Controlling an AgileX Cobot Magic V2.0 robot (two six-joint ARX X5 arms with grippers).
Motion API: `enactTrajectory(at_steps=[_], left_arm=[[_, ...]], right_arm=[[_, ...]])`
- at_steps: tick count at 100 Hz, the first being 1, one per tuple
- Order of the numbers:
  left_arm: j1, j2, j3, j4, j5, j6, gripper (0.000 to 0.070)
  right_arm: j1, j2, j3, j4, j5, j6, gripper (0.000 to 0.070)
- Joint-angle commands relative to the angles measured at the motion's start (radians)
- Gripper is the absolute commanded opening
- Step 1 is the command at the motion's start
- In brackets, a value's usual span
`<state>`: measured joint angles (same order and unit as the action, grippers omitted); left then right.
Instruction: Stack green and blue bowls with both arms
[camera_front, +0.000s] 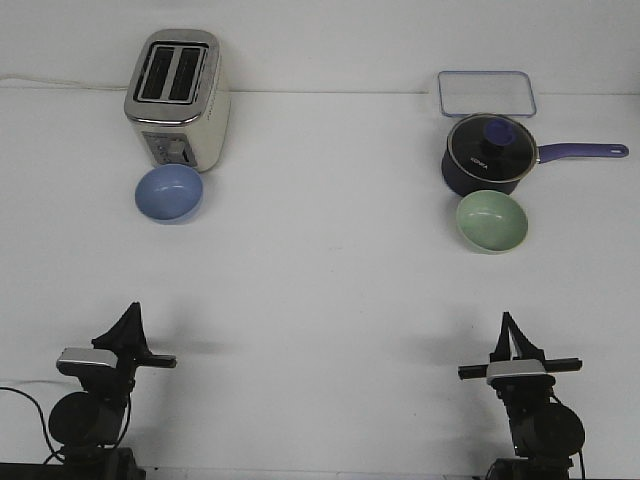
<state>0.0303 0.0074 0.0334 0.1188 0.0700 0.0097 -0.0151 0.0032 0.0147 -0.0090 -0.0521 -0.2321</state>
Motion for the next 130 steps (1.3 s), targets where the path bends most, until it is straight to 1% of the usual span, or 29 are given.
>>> enactTrajectory(at_steps=[1, 70, 82, 90, 94, 104, 110, 114, 121, 125, 130], left_arm=[[0.001, -0.001, -0.019, 0.01, -0.002, 0.002, 0.0013], [0.001, -0.001, -0.019, 0.01, -0.002, 0.002, 0.0013], [0.001, -0.001, -0.019, 0.01, -0.002, 0.002, 0.0013], [0.001, -0.001, -0.019, 0.01, -0.002, 0.002, 0.0013], [0.001, -0.001, -0.019, 0.01, -0.003, 0.002, 0.0013], [0.001, -0.001, -0.019, 0.01, -0.002, 0.002, 0.0013], [0.001, -0.001, -0.019, 0.01, -0.002, 0.002, 0.0013], [0.001, -0.001, -0.019, 0.01, -0.002, 0.002, 0.0013], [0.001, -0.001, -0.019, 0.01, -0.003, 0.002, 0.0013], [0.001, -0.001, -0.019, 0.01, -0.002, 0.002, 0.0013], [0.001, -0.001, -0.019, 0.01, -0.002, 0.002, 0.0013]], right_arm=[[-0.002, -0.002, -0.002, 0.014, 0.0, 0.006, 0.0], [-0.002, -0.002, -0.002, 0.014, 0.0, 0.006, 0.0], [-0.002, -0.002, -0.002, 0.023, -0.004, 0.02, 0.0], [-0.002, -0.002, -0.002, 0.025, -0.003, 0.088, 0.0], [-0.002, -0.002, -0.002, 0.025, -0.004, 0.14, 0.0], [-0.002, -0.002, -0.002, 0.025, 0.001, 0.328, 0.0], [-0.002, -0.002, -0.001, 0.024, 0.008, 0.463, 0.0], [-0.004, -0.002, 0.007, 0.023, 0.008, 0.522, 0.0], [-0.006, -0.001, 0.046, -0.001, 0.009, 0.586, 0.0], [-0.006, 0.008, 0.081, -0.027, 0.03, 0.603, 0.0], [-0.006, 0.033, 0.133, -0.064, 0.058, 0.603, 0.0]])
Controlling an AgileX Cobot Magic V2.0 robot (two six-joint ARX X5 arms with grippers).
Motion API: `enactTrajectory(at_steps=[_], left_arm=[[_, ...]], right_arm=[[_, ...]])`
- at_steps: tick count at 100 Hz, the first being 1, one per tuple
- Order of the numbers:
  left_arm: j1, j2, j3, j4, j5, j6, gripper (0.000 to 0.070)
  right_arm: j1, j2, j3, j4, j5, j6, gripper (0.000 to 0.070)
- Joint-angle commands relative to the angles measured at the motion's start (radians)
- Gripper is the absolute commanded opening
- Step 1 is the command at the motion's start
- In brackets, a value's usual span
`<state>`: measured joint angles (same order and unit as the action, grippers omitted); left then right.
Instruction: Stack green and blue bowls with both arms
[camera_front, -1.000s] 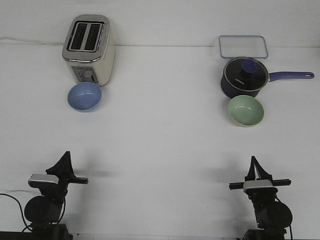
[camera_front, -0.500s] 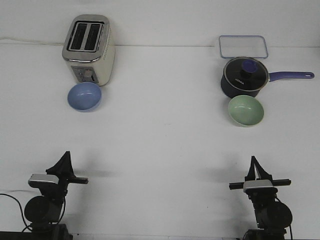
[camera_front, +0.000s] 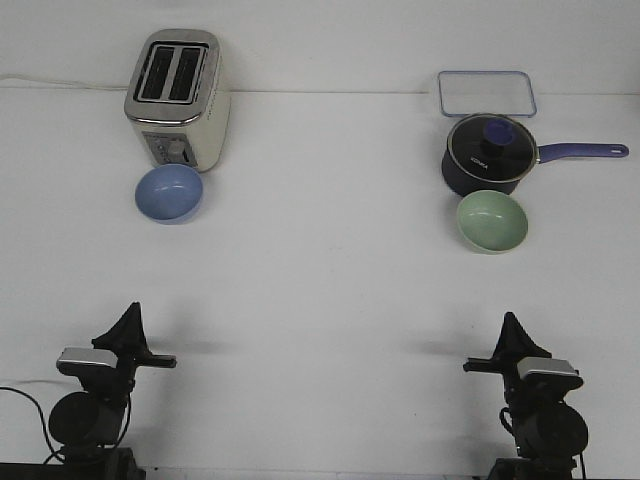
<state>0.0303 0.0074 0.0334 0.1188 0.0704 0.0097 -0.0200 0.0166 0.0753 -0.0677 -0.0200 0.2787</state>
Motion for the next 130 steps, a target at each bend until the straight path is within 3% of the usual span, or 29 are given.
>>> enactTrajectory(at_steps=[1, 17, 31, 35, 44, 49, 92, 130], left_arm=[[0.001, -0.001, -0.019, 0.01, -0.003, 0.002, 0.0013], [0.001, -0.001, -0.019, 0.01, -0.003, 0.002, 0.0013], [0.001, -0.001, -0.019, 0.01, -0.003, 0.002, 0.0013], [0.001, -0.001, -0.019, 0.01, -0.003, 0.002, 0.0013], [0.001, -0.001, -0.019, 0.01, -0.003, 0.002, 0.0013], [0.001, -0.001, -0.019, 0.01, -0.003, 0.002, 0.0013], [0.001, -0.001, -0.019, 0.01, -0.003, 0.002, 0.0014], [0.001, -0.001, -0.019, 0.01, -0.003, 0.002, 0.0013]], right_arm=[[-0.001, 0.026, 0.085, -0.014, 0.031, 0.092, 0.0], [-0.001, 0.209, 0.317, -0.163, 0.103, 0.075, 0.0], [-0.001, 0.46, 0.549, -0.301, 0.096, 0.03, 0.0013], [-0.001, 0.535, 0.616, -0.352, 0.097, 0.019, 0.0095], [-0.001, 0.709, 0.765, -0.465, 0.095, -0.003, 0.0413], [-0.001, 0.799, 0.838, -0.508, 0.096, -0.024, 0.0479], [-0.091, 1.485, 1.274, -0.626, 0.071, -0.123, 0.0482], [-0.169, 1.817, 1.358, -0.591, -0.006, -0.129, 0.048]])
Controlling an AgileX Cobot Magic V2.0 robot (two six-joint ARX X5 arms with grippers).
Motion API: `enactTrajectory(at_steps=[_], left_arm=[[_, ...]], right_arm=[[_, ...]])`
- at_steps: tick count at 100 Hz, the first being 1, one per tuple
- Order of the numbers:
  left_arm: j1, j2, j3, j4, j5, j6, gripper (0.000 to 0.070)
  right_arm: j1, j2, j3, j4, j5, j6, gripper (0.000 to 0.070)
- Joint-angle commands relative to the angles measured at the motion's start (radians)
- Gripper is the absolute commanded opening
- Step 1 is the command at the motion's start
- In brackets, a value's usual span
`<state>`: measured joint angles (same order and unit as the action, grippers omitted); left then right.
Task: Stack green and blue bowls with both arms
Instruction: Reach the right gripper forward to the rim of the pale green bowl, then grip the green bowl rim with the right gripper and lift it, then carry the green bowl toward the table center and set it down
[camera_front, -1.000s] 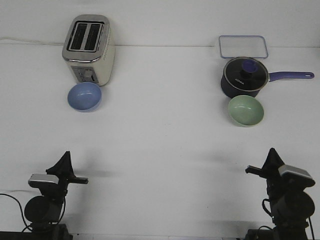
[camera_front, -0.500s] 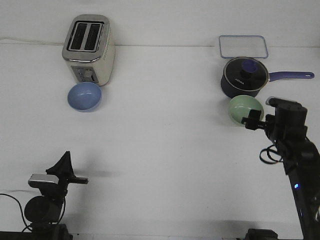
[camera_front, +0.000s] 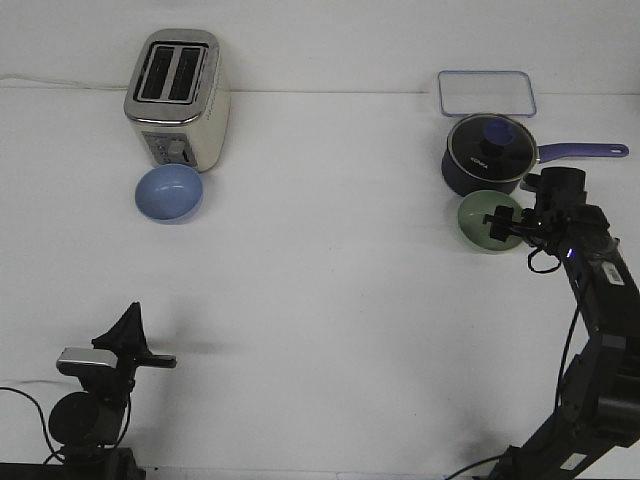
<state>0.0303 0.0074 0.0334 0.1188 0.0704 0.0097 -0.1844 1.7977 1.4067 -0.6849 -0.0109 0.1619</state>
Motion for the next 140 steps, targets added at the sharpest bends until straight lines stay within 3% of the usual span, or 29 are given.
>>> enactTrajectory(at_steps=[1, 7, 12, 17, 33, 66, 95, 115, 140], left_arm=[[0.001, -0.001, -0.019, 0.01, -0.003, 0.002, 0.0013], [0.001, -0.001, -0.019, 0.01, -0.003, 0.002, 0.0013], [0.001, -0.001, -0.019, 0.01, -0.003, 0.002, 0.0013], [0.001, -0.001, -0.019, 0.01, -0.003, 0.002, 0.0013], [0.001, -0.001, -0.019, 0.01, -0.003, 0.002, 0.0013], [0.001, -0.001, -0.019, 0.01, -0.003, 0.002, 0.0013], [0.001, -0.001, -0.019, 0.01, -0.003, 0.002, 0.0014], [0.001, -0.001, -0.019, 0.01, -0.003, 0.002, 0.0013], [0.001, -0.001, -0.019, 0.01, -0.003, 0.002, 0.0013]], right_arm=[[-0.006, 0.04, 0.026, 0.031, -0.019, -0.013, 0.048], [-0.012, 0.06, 0.026, 0.05, -0.035, -0.013, 0.0475], [-0.015, 0.073, 0.027, 0.062, -0.055, -0.013, 0.0425], [-0.016, 0.085, 0.027, 0.072, -0.071, -0.013, 0.0348], [-0.019, 0.101, 0.027, 0.083, -0.127, -0.014, 0.0], [-0.019, -0.009, 0.028, 0.035, -0.159, -0.04, 0.0], [0.003, -0.29, 0.027, -0.089, -0.341, -0.027, 0.0], [0.149, -0.436, -0.008, -0.186, -0.342, -0.027, 0.0], [0.476, -0.517, -0.206, -0.109, -0.325, 0.094, 0.0]])
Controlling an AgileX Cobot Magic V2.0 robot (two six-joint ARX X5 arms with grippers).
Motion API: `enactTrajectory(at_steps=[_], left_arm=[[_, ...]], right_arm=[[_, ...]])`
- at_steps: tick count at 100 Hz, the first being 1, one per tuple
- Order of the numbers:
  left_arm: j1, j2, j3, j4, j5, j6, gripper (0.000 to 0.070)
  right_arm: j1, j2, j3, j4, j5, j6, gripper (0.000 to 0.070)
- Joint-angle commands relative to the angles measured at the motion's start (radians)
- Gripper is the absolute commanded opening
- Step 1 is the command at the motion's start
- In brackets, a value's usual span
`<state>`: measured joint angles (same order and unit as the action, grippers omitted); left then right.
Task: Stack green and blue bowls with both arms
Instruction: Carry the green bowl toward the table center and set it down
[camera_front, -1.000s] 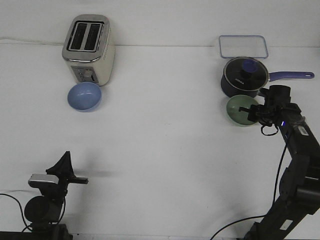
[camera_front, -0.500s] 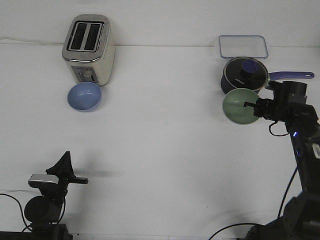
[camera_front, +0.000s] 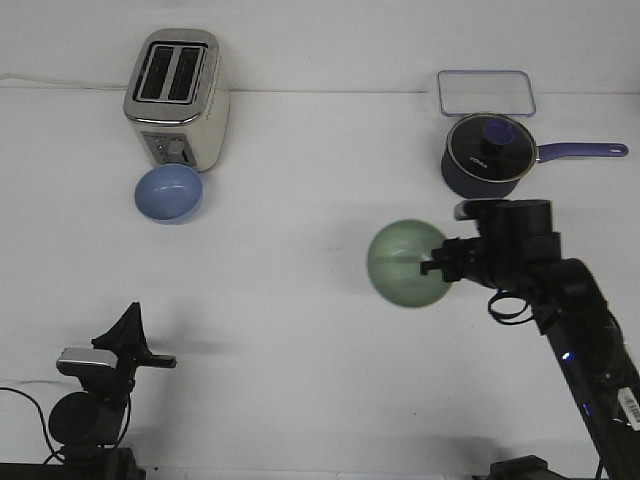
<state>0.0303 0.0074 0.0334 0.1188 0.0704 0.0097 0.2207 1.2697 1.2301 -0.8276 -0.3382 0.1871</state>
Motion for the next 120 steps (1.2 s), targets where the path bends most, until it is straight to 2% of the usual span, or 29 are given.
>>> enactTrajectory(at_steps=[1, 30, 43, 75, 79, 86, 90, 120], left_arm=[[0.001, -0.001, -0.019, 0.01, -0.003, 0.002, 0.0013], [0.001, -0.001, -0.019, 0.01, -0.003, 0.002, 0.0013], [0.001, -0.001, -0.019, 0.01, -0.003, 0.002, 0.0014], [0.001, -0.001, -0.019, 0.01, -0.003, 0.002, 0.0013], [0.001, -0.001, -0.019, 0.01, -0.003, 0.002, 0.0013], [0.001, -0.001, -0.019, 0.01, -0.003, 0.002, 0.0013], [0.001, -0.001, -0.019, 0.01, -0.003, 0.002, 0.0013], [0.001, -0.001, -0.019, 0.01, -0.003, 0.002, 0.0013]], right_arm=[[0.083, 0.011, -0.037, 0.041, 0.003, 0.076, 0.0], [0.334, 0.074, -0.226, 0.318, 0.055, 0.279, 0.0], [0.364, 0.156, -0.227, 0.365, 0.076, 0.296, 0.0], [0.362, 0.305, -0.227, 0.369, 0.084, 0.288, 0.0], [0.362, 0.305, -0.227, 0.37, 0.079, 0.286, 0.0053], [0.364, 0.304, -0.226, 0.375, 0.064, 0.283, 0.0296], [0.364, 0.301, -0.225, 0.373, 0.064, 0.28, 0.0366], [0.268, 0.141, -0.15, 0.292, 0.084, 0.143, 0.0377]])
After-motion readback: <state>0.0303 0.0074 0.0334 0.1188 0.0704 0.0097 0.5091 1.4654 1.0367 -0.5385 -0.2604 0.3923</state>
